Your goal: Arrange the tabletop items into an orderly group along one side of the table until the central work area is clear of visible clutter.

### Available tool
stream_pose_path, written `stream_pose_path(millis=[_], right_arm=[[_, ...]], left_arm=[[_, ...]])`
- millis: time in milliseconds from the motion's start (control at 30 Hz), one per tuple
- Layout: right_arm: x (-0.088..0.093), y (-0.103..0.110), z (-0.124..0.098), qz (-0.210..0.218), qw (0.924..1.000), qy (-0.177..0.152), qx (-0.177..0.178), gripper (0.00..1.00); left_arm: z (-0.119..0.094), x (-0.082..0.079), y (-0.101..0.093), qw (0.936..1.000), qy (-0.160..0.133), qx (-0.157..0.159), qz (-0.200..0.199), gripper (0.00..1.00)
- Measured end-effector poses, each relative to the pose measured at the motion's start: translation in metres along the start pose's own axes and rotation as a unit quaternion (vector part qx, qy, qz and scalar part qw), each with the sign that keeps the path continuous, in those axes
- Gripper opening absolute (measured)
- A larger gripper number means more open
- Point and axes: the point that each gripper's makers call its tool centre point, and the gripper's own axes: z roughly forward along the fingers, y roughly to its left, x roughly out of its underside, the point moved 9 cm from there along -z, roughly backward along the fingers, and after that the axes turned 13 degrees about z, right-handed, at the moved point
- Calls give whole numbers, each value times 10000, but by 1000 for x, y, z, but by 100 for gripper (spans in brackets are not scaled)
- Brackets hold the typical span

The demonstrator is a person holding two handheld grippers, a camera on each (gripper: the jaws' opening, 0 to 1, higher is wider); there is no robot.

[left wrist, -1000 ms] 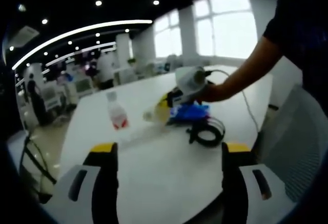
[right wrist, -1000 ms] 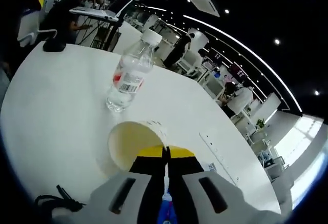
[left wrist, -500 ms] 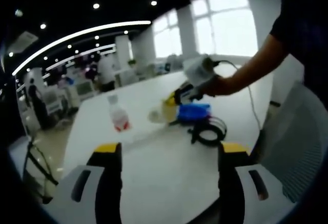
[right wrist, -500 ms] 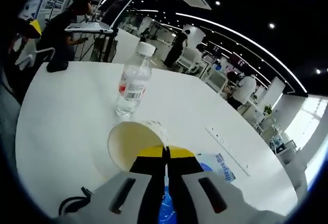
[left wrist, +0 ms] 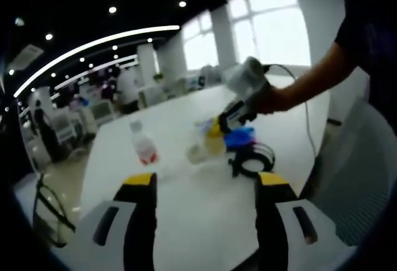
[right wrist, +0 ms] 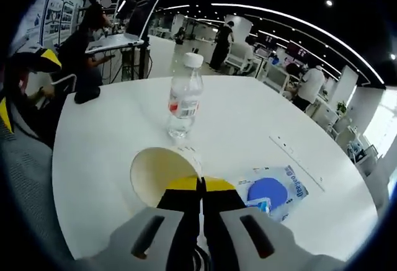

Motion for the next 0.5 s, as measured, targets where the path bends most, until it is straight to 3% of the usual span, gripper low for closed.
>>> stream_pose_path(millis=[100,200,500], right_arm=[[-1,7,-4,76,9999,92,-86,0],[-3,16,-10,568,9976,222,-331,0],[-10,34,-19,632,9960,407,-477,0]], left_arm=[[2,-7,3,10000,-58,-26,23,55],[6,-12,5,9999,-72,-31,89,52],[20,-20,3,9998,-89,-110,127,42]])
